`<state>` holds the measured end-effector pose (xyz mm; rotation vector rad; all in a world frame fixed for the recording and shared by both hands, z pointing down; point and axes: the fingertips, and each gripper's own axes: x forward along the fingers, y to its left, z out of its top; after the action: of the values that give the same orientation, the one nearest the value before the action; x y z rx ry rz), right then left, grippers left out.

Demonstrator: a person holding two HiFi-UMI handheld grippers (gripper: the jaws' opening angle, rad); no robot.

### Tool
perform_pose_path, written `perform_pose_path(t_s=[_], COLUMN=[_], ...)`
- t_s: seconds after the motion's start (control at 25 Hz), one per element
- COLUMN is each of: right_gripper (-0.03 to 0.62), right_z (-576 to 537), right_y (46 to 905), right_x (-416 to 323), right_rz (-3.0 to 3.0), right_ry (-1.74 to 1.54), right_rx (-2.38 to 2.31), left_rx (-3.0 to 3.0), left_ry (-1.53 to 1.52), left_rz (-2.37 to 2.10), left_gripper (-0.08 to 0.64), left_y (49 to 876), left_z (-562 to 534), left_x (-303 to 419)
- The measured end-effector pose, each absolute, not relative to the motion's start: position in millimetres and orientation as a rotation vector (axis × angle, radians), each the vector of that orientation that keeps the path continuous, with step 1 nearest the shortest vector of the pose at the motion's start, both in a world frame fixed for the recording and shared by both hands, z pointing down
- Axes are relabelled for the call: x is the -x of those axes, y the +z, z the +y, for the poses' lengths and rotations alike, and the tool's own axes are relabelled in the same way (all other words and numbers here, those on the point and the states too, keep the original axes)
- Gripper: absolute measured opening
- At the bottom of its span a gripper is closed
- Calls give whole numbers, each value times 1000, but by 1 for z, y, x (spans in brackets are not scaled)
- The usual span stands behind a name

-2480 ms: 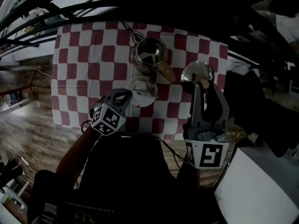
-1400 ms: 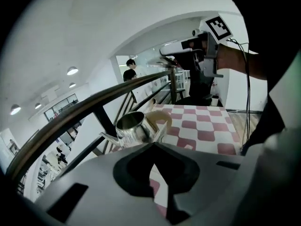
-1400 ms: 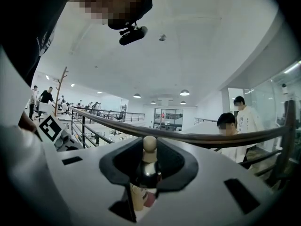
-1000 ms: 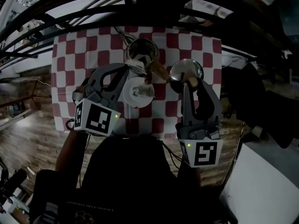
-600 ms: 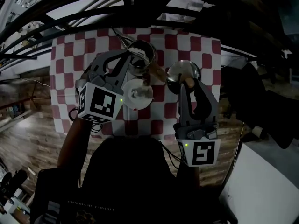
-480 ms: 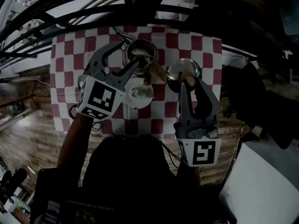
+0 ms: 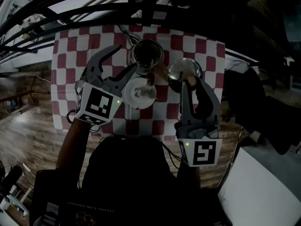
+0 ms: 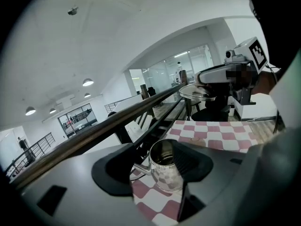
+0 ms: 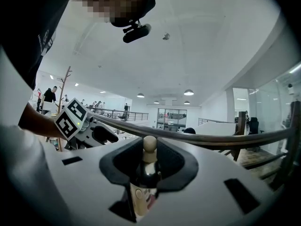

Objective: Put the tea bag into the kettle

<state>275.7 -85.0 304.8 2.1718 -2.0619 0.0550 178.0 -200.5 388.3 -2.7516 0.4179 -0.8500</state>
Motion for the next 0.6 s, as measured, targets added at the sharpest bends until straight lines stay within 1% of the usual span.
perform_pose_path(t_s=[0.08, 0.12, 0.16, 0.2, 0.24, 0.6], right_gripper=[101, 101, 101, 101, 101, 101], right_z=[-88, -89, -91, -93, -95, -132], right_y=[303, 301, 300, 300, 299, 305], right_x=[-271, -269, -267, -264, -262, -243], right_rz=[-2073, -2080, -2085, -2090, -2095, -2140], right_ry=[22, 1, -4, 5, 5, 0], right_rx=[-2147, -2134, -2127, -2124, -2118, -2024], left_rx=[2747, 2741, 2732, 2726, 2726, 2781], left_ry=[-854, -855, -853, -849, -845, -857], left_rz=[437, 449, 462, 473, 482, 580], left_gripper=[255, 230, 151, 51, 5, 3], left_y=[388, 387, 386, 385, 383, 391], left_z=[-201, -201, -201, -201, -201, -185], left_x=[-172, -168, -164, -160, -156, -109])
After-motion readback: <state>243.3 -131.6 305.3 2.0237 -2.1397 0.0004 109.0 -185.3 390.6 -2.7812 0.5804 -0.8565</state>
